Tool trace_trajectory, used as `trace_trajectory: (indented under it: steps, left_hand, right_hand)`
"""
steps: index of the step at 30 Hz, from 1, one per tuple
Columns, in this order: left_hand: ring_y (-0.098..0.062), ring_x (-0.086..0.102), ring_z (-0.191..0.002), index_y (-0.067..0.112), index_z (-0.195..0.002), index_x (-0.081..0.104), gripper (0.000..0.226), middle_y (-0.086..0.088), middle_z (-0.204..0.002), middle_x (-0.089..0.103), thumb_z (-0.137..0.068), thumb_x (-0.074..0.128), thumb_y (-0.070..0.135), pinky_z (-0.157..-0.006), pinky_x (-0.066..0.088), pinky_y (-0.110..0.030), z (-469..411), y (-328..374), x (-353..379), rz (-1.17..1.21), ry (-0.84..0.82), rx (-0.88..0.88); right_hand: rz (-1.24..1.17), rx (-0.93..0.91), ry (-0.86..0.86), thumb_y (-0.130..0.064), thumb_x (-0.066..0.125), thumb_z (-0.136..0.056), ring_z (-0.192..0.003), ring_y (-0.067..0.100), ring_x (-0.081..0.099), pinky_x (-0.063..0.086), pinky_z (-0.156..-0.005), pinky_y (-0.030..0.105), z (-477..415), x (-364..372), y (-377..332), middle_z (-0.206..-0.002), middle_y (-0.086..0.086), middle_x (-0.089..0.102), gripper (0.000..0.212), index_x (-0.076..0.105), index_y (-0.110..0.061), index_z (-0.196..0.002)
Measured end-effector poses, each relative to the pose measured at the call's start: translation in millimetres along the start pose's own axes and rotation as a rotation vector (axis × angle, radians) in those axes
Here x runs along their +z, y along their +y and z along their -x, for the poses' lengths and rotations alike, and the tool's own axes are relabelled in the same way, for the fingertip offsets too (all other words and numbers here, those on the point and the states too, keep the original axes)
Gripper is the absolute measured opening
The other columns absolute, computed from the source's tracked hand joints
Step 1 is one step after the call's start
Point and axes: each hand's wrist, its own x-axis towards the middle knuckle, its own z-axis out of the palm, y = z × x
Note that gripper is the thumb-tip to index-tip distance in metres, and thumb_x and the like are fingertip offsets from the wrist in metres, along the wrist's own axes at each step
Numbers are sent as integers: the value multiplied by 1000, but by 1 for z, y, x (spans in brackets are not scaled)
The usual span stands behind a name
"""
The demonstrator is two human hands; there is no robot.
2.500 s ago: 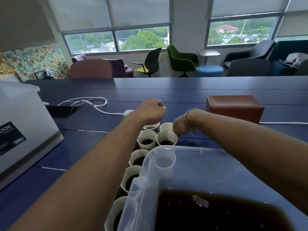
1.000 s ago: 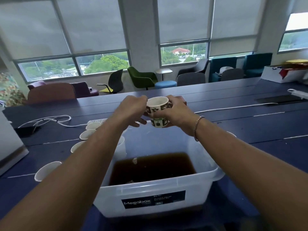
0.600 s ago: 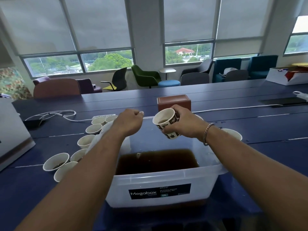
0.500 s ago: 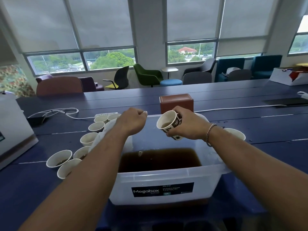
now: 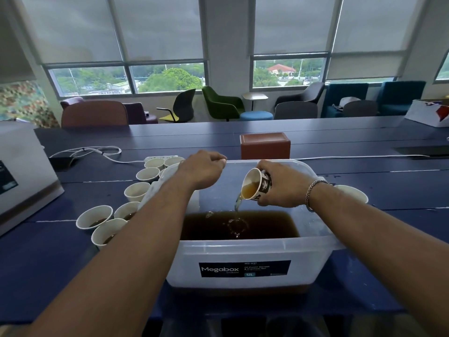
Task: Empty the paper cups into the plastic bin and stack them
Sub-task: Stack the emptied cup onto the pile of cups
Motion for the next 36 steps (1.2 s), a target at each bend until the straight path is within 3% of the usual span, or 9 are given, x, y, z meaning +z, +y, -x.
trace_trajectory:
  steps: [4,11,17,26,36]
  left_hand:
    - [-21,54,-121,27,-129,63,33,1,-136,60,-103,45,35,-104,46,-46,-2,-2,1,0,-2,2]
    - [-22,54,-122,32,-125,64,32,2,-135,61,-100,46,41,-106,43,-52,-5,-7,3,-1,-6,5]
    - [-22,54,-122,32,-125,64,31,2,-136,59,-100,47,39,-105,44,-51,-6,-7,4,1,-7,9]
    - [-23,53,-123,33,-125,63,30,2,-138,58,-99,49,39,-105,45,-51,-6,-8,4,7,-8,4]
    - [-24,51,-127,34,-128,61,32,1,-141,55,-98,51,42,-109,39,-54,-5,-8,5,-26,-11,5]
  right_hand:
    - [-7,-18,27,-34,79,-71,-69,5,48,27,-54,15,-1,1,2,-91,-11,56,54,46,-27,-114]
    - [-27,-66,176,-37,76,-69,-93,18,52,51,-80,37,-6,4,2,-108,-3,59,60,44,-27,-119]
    - [-9,-97,288,-34,75,-72,-103,17,48,48,-82,34,-4,2,1,-120,-1,55,66,42,-24,-128]
    - [32,-96,304,-33,76,-74,-115,19,45,46,-90,34,-5,3,1,-131,1,51,72,39,-23,-135]
    - [57,-98,326,-26,76,-75,-117,22,44,46,-93,38,-6,2,3,-128,3,52,68,40,-23,-132]
